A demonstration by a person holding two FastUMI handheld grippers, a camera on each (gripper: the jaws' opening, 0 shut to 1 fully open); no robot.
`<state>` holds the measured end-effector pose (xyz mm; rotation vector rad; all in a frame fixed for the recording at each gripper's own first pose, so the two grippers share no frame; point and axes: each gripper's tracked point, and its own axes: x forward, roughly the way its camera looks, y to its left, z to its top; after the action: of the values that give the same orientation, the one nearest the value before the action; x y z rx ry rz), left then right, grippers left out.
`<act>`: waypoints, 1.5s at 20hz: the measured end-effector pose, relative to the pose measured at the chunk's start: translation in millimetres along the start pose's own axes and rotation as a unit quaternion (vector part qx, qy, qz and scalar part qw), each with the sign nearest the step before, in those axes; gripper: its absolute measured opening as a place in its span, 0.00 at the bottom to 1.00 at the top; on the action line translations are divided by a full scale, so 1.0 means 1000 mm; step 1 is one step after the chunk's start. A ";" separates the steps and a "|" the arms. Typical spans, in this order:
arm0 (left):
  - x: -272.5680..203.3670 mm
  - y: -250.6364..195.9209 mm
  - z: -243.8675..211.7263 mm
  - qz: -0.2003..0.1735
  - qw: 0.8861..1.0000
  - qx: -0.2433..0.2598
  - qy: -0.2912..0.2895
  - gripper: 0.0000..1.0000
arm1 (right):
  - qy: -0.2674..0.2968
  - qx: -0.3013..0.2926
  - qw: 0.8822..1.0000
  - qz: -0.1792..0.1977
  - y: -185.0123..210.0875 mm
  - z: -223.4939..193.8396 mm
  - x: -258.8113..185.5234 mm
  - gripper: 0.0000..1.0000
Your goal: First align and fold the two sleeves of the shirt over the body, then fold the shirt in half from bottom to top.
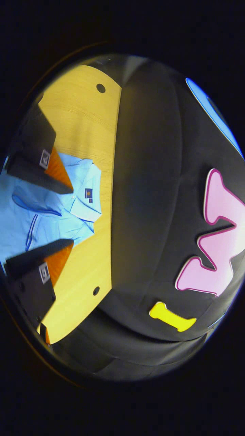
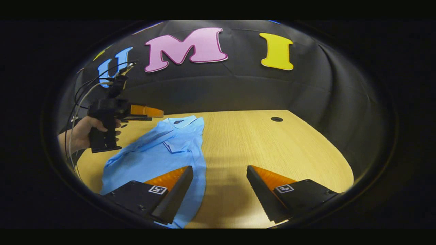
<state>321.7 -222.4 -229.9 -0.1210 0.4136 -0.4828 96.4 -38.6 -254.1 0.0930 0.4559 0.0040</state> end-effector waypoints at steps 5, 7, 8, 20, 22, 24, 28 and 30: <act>-0.109 0.022 -0.028 0.032 0.999 0.021 -0.009 0.98 | 0.001 0.011 1.000 -0.006 0.012 -0.010 -0.045 0.99; -0.160 0.030 -0.050 0.047 0.998 0.030 0.000 0.98 | 0.012 0.019 1.000 -0.004 0.020 -0.019 -0.065 0.98; -0.185 0.034 -0.063 0.054 0.998 0.029 0.007 0.97 | 0.018 0.024 1.000 -0.003 0.024 -0.024 -0.077 0.98; -0.314 0.033 -0.248 0.119 0.982 -0.048 0.142 0.98 | 0.101 0.024 0.995 -0.012 0.067 -0.102 -0.135 0.99; -0.306 0.034 -0.255 0.131 0.980 -0.034 0.147 0.98 | 0.104 0.019 0.994 -0.010 0.076 -0.107 -0.124 0.99; -0.301 0.033 -0.259 0.131 0.980 -0.017 0.150 0.98 | 0.114 -0.006 0.993 -0.013 0.080 -0.116 -0.115 0.99; -0.290 0.042 -0.275 0.149 0.973 0.007 0.174 0.98 | 0.138 -0.014 0.990 -0.026 0.080 -0.140 -0.108 0.99; -0.283 0.041 -0.273 0.150 0.974 0.020 0.169 0.98 | 0.147 -0.015 0.989 -0.022 0.084 -0.151 -0.110 0.92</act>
<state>-1.7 -56.7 -386.1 0.0649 0.7423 -0.2117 -67.2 55.7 -333.3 0.0528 0.7522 -0.0198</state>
